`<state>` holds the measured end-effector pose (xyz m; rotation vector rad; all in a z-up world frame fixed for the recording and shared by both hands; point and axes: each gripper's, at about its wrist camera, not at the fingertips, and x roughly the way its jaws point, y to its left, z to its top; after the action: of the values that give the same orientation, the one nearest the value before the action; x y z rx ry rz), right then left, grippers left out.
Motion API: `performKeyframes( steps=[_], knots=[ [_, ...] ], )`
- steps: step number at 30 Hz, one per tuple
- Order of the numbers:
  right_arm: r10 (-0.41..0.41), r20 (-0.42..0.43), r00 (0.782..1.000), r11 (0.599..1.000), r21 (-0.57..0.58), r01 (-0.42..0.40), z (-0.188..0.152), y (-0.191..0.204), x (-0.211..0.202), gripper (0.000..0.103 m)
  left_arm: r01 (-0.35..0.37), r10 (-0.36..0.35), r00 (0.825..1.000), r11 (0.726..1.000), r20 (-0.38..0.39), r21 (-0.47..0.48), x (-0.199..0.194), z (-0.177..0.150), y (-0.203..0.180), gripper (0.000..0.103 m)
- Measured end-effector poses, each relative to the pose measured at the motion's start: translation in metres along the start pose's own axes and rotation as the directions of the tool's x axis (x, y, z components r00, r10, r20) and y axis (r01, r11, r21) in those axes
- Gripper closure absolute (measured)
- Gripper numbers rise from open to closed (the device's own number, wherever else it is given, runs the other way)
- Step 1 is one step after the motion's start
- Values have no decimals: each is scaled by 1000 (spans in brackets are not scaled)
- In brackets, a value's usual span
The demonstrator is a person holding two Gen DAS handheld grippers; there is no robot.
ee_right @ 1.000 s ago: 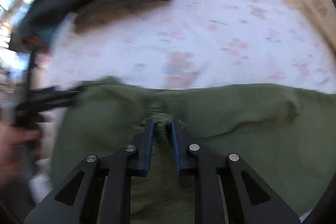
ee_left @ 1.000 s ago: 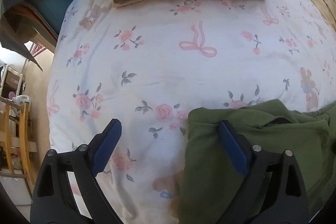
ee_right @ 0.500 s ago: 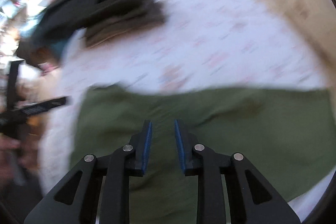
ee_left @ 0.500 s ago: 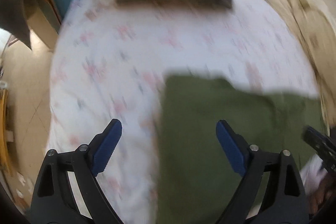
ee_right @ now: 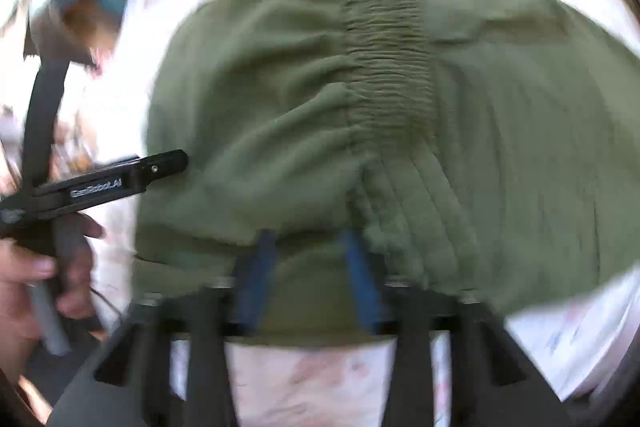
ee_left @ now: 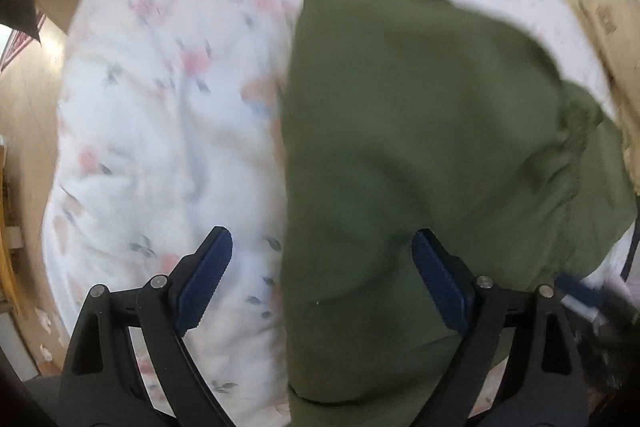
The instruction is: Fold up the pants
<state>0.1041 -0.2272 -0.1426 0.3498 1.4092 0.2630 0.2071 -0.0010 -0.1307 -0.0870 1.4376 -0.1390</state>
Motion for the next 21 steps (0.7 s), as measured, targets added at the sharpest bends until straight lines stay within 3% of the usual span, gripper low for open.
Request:
performKeyframes(
  steps=[3,5,8,12,17,21],
  knots=[
    [173,16,985,958,230,-171,-32,-20,-8,45,17,-17,999,1000,28,13,-4,11,3,14],
    [328,-6,945,869,394,-300,-61,-24,8,45,46,-46,999,998,2,41,6,23,3,14],
    [462,-34,886,802,443,-401,-87,2,35,45,25,-20,999,995,-49,97,23,37,7,16],
    [496,-64,866,797,429,-425,-96,42,55,46,25,-17,996,996,-89,86,35,49,14,16],
    [436,-120,892,851,377,-365,-100,81,75,47,8,6,994,992,-112,125,40,55,14,16],
    [471,-45,881,799,445,-405,-99,78,77,48,16,-1,993,992,-114,129,40,61,10,16]
  ],
)
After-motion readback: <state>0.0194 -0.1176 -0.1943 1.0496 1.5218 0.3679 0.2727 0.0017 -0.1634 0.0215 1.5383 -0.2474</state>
